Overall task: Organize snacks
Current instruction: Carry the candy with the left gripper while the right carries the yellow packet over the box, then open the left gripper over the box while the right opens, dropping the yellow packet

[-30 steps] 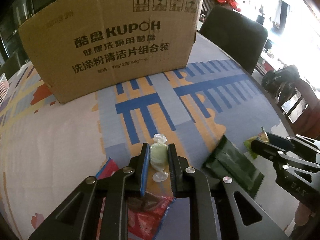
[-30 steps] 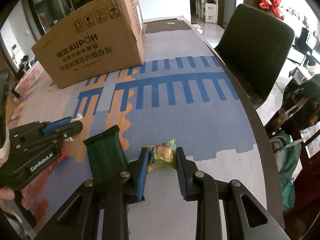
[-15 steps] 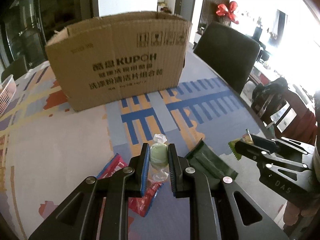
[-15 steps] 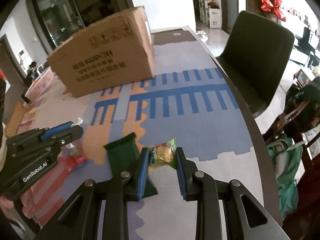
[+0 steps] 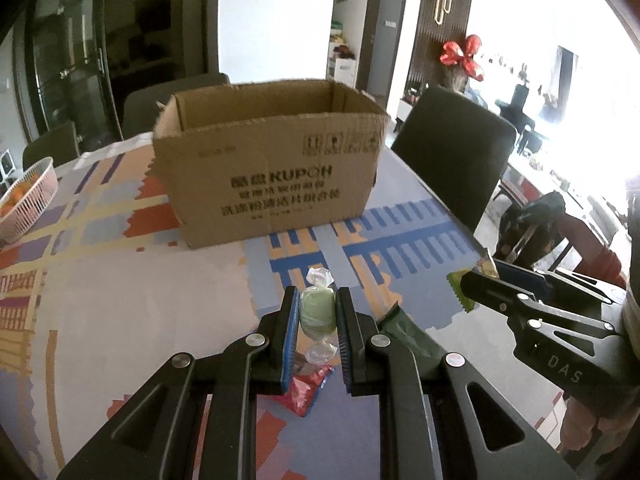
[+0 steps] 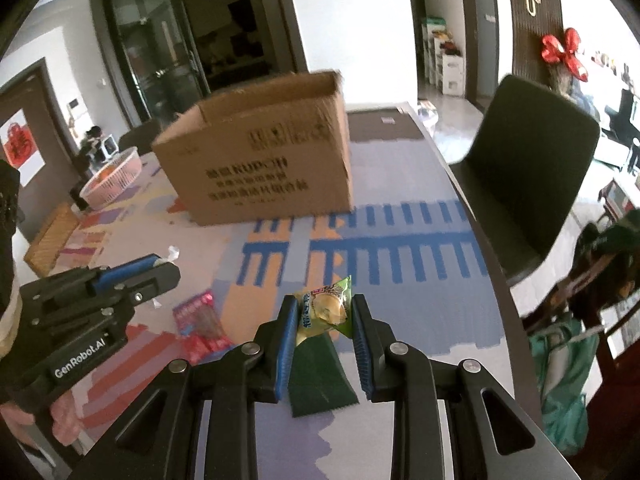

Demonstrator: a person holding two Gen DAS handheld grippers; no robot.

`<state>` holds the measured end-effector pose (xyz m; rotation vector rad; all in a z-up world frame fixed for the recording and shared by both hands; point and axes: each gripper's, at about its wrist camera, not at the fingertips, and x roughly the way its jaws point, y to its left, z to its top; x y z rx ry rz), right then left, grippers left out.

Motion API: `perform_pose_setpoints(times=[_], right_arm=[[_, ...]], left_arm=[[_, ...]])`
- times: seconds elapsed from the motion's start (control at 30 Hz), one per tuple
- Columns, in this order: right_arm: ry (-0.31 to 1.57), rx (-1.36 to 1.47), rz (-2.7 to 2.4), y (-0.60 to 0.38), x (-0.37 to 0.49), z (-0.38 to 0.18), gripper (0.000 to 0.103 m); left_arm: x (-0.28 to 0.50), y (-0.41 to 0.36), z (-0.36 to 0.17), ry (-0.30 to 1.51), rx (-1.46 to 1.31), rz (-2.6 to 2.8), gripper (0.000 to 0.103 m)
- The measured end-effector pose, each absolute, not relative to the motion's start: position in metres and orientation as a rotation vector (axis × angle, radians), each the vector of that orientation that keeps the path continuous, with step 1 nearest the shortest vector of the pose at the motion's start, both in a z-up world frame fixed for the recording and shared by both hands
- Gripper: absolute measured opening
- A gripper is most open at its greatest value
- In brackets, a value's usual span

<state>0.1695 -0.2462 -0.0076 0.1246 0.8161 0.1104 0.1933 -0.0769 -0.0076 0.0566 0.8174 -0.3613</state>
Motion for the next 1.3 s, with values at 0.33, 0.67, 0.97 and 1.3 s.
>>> perform_pose_setpoints(times=[0.33,0.67,0.97,1.3], right_arm=[[0.712,0.079,0.153,-0.227,0.175,0.029,0.028],[0.625,0.048,0.170,-0.216,0.194,0.061,0.028],[0.547,0.060,0.169,-0.211,0.223,0.090,0.028],[0.513,0.060,0.163,-0.202,0.269,0.110,0.028]], left_arm=[[0.195,-0.060,0.026,0.718,0.043,-0.329,0.019],[0.213,-0.053,0.057,0.626,0.047,-0.308,0.019],[0.250,-0.040,0.077,0.586,0.024,-0.288,0.019],[0.294,-0.029,0.087,0.600,-0.006,-0.265,0.019]])
